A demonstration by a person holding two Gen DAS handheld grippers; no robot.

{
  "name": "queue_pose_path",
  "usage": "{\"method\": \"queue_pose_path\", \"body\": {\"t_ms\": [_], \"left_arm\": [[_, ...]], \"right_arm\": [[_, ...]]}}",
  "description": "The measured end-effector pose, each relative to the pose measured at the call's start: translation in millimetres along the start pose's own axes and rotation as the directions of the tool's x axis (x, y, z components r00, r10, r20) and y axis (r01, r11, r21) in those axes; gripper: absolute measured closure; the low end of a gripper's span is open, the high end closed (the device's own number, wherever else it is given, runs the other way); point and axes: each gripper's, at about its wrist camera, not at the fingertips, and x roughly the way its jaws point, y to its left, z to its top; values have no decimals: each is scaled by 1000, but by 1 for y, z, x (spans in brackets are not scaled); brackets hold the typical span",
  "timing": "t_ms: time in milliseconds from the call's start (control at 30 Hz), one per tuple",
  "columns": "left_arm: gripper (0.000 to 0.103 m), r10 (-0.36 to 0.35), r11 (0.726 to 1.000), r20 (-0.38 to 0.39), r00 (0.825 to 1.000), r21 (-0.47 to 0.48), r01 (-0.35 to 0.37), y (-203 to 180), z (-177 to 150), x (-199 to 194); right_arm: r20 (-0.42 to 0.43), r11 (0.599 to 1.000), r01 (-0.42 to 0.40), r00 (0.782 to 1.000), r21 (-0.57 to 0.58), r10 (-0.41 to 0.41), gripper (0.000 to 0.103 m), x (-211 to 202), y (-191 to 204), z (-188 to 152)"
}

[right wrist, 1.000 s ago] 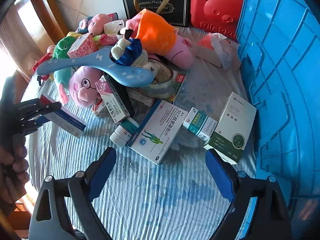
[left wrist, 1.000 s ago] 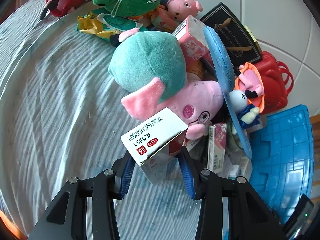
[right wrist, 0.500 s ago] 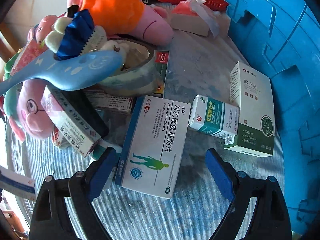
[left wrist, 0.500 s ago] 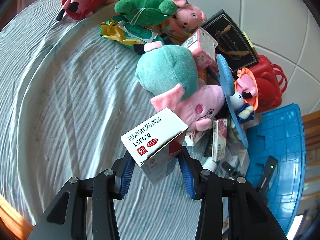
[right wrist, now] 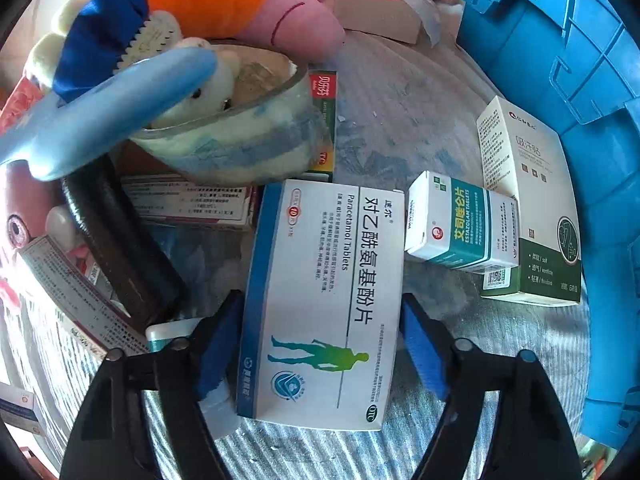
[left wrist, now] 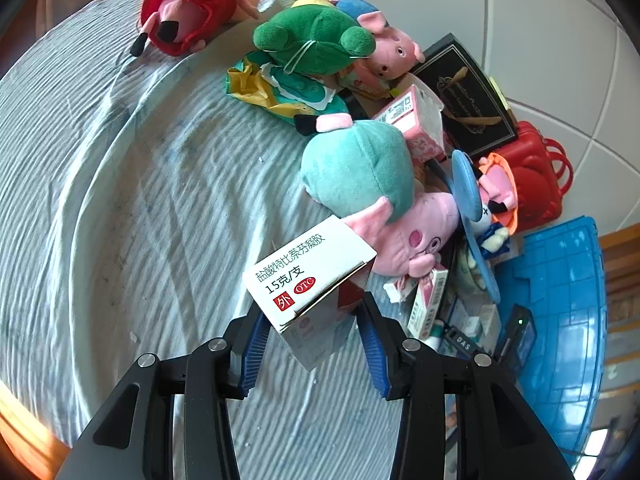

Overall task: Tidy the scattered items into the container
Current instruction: 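Grasp the blue-and-white paracetamol box with the right tool while the left tool holds the ointment box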

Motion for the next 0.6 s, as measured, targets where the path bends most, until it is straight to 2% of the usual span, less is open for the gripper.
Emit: {"method": "queue_pose_path", "body": {"t_ms": [233,600], "left_arm": [[61,-9,1000,6,1000,5,9,0,0,-5],[61,-37,999,29,999,8,37,-7,-6,-24]], "right_arm": [[5,999,-30,1000,-17,30,31,-19,1,-11],[45,996,-83,995,-45,85,31,-75,-16,-26]]}}
